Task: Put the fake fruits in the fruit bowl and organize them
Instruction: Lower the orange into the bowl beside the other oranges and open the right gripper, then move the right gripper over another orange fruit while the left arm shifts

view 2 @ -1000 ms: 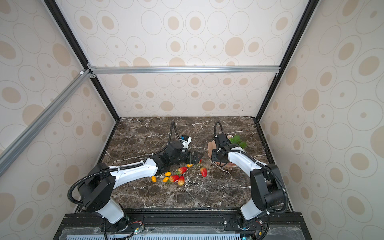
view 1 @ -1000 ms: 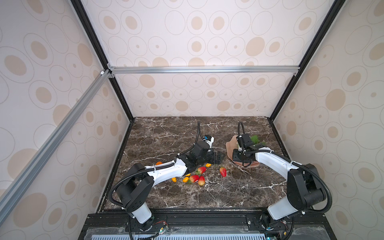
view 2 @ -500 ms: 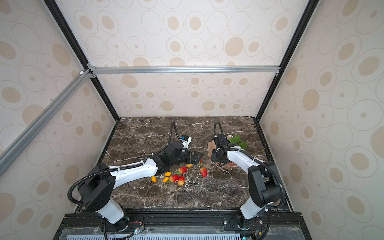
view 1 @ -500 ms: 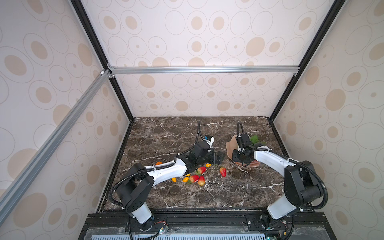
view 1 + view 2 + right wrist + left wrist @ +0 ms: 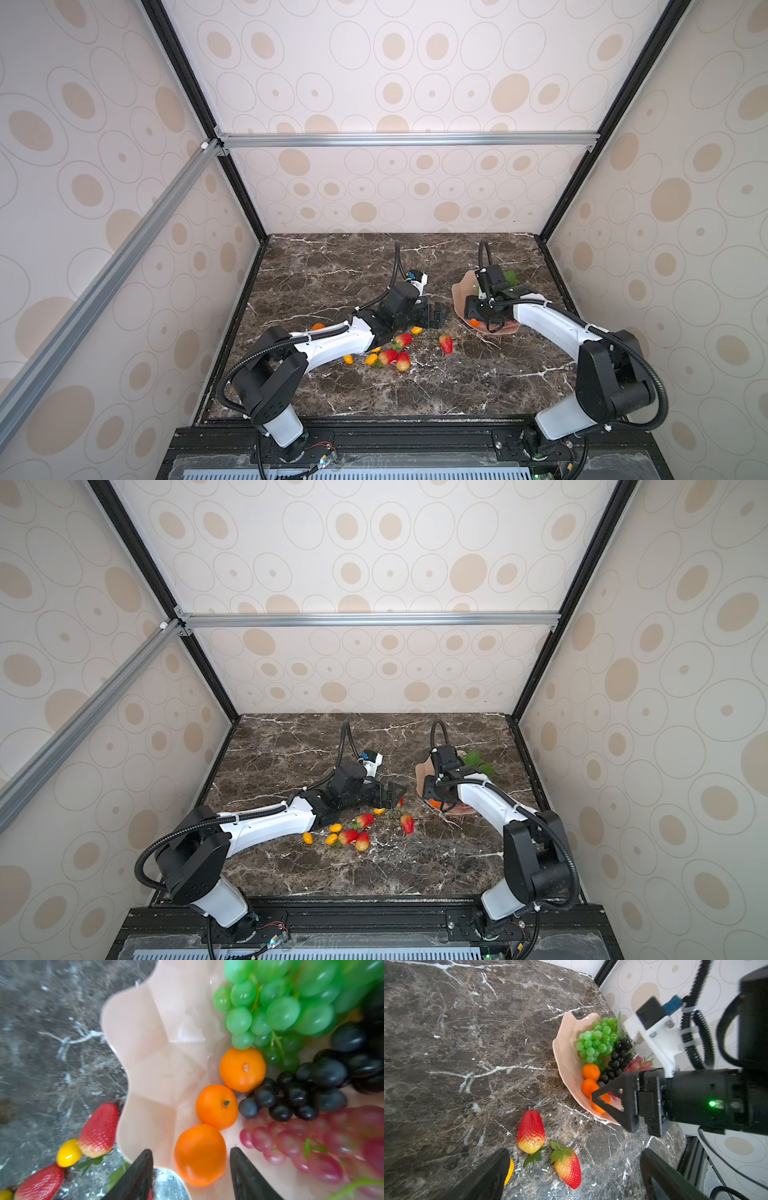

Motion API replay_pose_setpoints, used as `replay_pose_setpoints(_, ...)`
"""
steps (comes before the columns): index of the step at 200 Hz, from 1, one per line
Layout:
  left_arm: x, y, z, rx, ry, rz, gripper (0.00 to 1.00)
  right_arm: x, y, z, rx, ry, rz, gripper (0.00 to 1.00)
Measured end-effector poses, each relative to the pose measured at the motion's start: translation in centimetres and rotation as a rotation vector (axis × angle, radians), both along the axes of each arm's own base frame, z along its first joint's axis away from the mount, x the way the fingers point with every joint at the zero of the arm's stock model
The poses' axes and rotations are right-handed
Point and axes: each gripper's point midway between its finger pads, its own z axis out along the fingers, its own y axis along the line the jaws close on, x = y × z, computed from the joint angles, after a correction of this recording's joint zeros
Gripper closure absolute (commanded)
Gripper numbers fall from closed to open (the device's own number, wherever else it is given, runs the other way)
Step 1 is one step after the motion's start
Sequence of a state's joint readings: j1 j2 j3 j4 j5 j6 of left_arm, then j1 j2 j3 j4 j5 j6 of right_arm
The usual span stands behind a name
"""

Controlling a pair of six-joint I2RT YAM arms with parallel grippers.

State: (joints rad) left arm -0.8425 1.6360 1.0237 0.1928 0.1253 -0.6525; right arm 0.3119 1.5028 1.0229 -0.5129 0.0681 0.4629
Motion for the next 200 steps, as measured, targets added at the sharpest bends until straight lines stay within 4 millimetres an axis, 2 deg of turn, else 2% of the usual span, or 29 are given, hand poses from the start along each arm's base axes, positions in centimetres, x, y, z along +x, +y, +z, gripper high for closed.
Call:
replay_pose_setpoints(32, 0.1, 0.7, 0.9, 0.004, -0.029, 0.017, 0.01, 0.1, -0.2, 2.2, 0.009, -0.064, -0.004, 0.38)
replay_pose_setpoints(60, 0.0, 1.6, 2.2, -0.011, -0.055, 0.035, 0.02, -0.2, 0.1, 2.7, 0.022, -0.092, 0.012, 0.39)
replay_pose_setpoints(101, 0.1, 3.8, 2.5, -0.012, -0.065, 0.075, 0.02, -0.8, 1.9, 3.4, 0.051, -0.129, 0.081, 0.41)
replay_pose_setpoints(142, 0.3, 7.4, 2.6, -0.003, -0.07, 0.146, 0.02, -1.2, 5.7, 4.2, 0.088, -0.169, 0.195, 0.43)
replay_pose_setpoints(169, 0.5, 11.5, 3.0, -0.009, -0.079, 0.232, 0.01, -1.5, 8.9, 4.4, 0.102, -0.176, 0.275, 0.44)
replay_pose_setpoints(200, 0.7, 16.7, 3.9, -0.02, -0.097, 0.353, 0.01, -1.4, 14.4, 4.0, 0.117, -0.172, 0.39, 0.44)
